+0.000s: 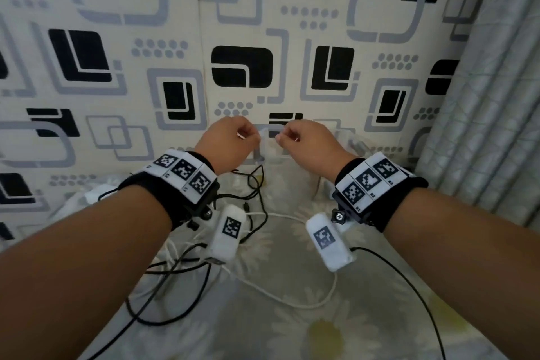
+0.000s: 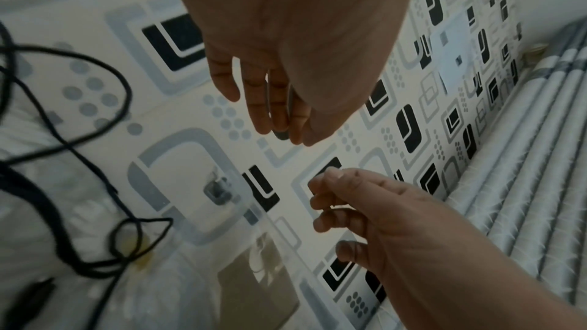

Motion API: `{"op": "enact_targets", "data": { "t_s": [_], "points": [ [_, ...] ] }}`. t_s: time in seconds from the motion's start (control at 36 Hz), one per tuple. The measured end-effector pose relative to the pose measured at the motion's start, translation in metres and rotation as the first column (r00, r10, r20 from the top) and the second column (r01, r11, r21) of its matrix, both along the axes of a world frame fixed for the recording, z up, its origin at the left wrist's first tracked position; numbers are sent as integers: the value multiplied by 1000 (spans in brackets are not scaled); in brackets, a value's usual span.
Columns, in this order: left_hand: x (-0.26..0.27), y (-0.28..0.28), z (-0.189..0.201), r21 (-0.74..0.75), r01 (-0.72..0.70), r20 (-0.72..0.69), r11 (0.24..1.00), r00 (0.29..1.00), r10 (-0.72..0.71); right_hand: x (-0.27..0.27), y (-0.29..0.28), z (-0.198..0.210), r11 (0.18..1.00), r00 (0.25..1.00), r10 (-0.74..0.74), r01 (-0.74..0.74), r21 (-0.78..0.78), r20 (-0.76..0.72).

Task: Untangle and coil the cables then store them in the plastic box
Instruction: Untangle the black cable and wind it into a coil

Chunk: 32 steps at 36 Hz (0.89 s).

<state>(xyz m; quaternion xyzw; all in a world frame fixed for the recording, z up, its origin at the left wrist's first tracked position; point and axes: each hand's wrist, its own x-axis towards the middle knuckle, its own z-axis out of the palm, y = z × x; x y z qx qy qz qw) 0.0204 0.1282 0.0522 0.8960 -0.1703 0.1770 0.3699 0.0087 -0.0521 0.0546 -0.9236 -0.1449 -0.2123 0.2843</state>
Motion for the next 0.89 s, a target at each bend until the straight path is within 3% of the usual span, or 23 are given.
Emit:
{"op": "enact_targets", "data": {
  "t_s": [0.25, 0.47, 0.67, 0.89],
  "points": [
    [-19, 52, -12, 64, -45, -135, 997, 989, 53, -11, 44, -13, 999, 990, 32, -37, -36, -140],
    [-29, 82, -28, 147, 5, -307, 989, 951, 40, -17, 62, -30, 993, 951, 71, -97, -72, -301],
    [-46, 103, -41, 185, 86, -476, 979, 879, 13, -26, 70, -41, 942, 849, 102, -250, -225, -518],
    [-61, 113, -50, 194, 123, -445, 973, 895, -25, -36, 81, -54, 883, 792, 105, -352, -311, -601]
  ]
}}
